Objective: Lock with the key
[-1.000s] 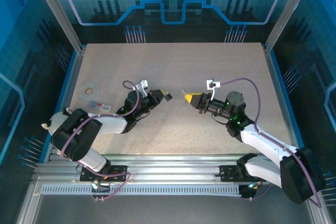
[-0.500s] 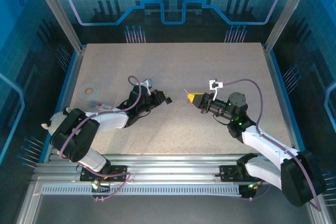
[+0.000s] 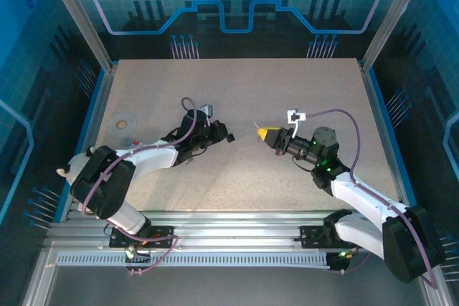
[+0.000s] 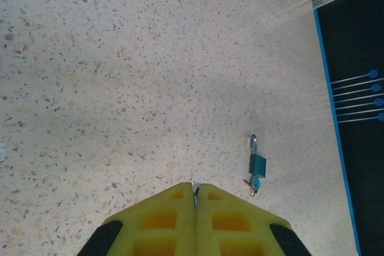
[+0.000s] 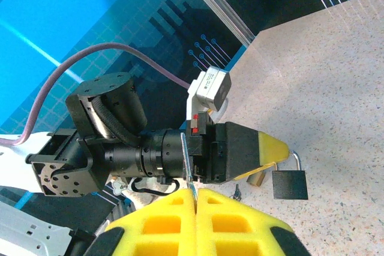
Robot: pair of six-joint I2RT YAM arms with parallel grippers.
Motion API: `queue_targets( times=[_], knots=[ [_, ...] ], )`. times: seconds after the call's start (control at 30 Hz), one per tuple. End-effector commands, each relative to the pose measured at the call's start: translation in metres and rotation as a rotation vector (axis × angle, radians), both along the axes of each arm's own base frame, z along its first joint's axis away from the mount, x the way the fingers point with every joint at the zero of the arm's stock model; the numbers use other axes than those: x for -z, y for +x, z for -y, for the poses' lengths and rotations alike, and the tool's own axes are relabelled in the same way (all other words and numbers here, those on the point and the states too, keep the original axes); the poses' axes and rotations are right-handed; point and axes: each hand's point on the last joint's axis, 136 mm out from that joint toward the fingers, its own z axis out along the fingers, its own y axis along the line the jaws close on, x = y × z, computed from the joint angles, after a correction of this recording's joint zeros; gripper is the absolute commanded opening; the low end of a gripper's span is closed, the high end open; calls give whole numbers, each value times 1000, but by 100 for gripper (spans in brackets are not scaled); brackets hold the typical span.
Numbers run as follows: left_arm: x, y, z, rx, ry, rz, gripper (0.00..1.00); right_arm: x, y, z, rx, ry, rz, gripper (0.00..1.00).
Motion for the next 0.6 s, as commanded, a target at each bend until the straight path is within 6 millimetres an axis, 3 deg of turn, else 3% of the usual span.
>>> queue_targets(
  times=[0.0, 0.57],
  knots=[
    [0, 3, 5, 42, 40, -4, 0, -3, 3, 5, 19, 11, 19, 0],
    [29, 27, 9, 37, 104, -79, 0, -1, 5, 3, 7, 18, -12, 0]
  ],
)
